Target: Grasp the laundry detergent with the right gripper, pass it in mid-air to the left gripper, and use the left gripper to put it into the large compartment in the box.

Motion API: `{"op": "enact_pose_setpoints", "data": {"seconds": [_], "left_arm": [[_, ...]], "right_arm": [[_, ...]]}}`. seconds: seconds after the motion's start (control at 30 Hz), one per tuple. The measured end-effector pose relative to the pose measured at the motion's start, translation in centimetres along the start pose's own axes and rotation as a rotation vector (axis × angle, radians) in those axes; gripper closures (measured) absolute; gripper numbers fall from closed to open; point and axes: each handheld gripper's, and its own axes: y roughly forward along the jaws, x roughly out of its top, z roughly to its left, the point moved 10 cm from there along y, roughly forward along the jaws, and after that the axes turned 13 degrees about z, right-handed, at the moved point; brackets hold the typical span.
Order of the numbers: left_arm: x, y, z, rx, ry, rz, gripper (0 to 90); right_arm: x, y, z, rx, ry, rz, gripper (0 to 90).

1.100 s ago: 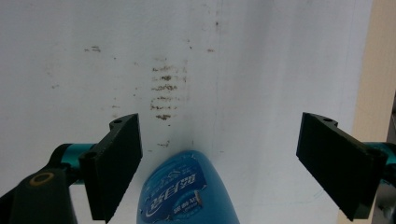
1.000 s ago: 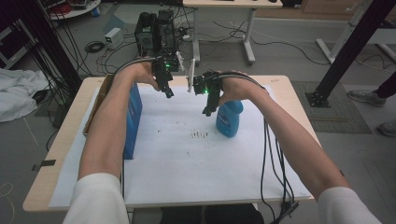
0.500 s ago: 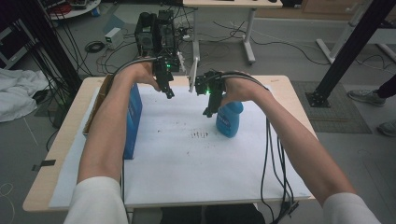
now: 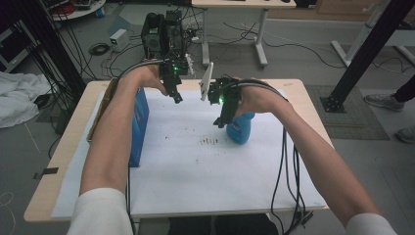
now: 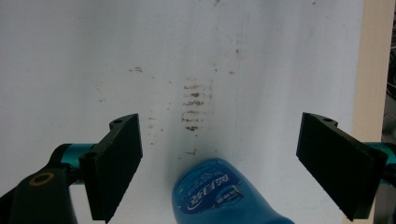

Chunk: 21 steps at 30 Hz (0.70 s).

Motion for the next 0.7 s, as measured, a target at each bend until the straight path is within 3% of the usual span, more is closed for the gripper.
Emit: {"op": "enact_pose_setpoints", "data": {"seconds": [0.2,0.4,0.7], "left_arm": [[0.0,0.0,0.0,0.0,0.0,0.0,21.0],[-0.2,-0.1,0.0,0.0,-0.001,0.001,21.0],[-0.2,-0.2,-0.1,-0.001,-0.005,-0.006,21.0]], "right_arm": [[-0.5,-1.1,1.7,0.012,-0.001,-0.035,13.5],[-1.7,-1.5,3.4,0.016,-0.009,-0.031,13.5],[-3.7,-2.0,5.4,0.017,0.041,-0.033,13.4]]}}
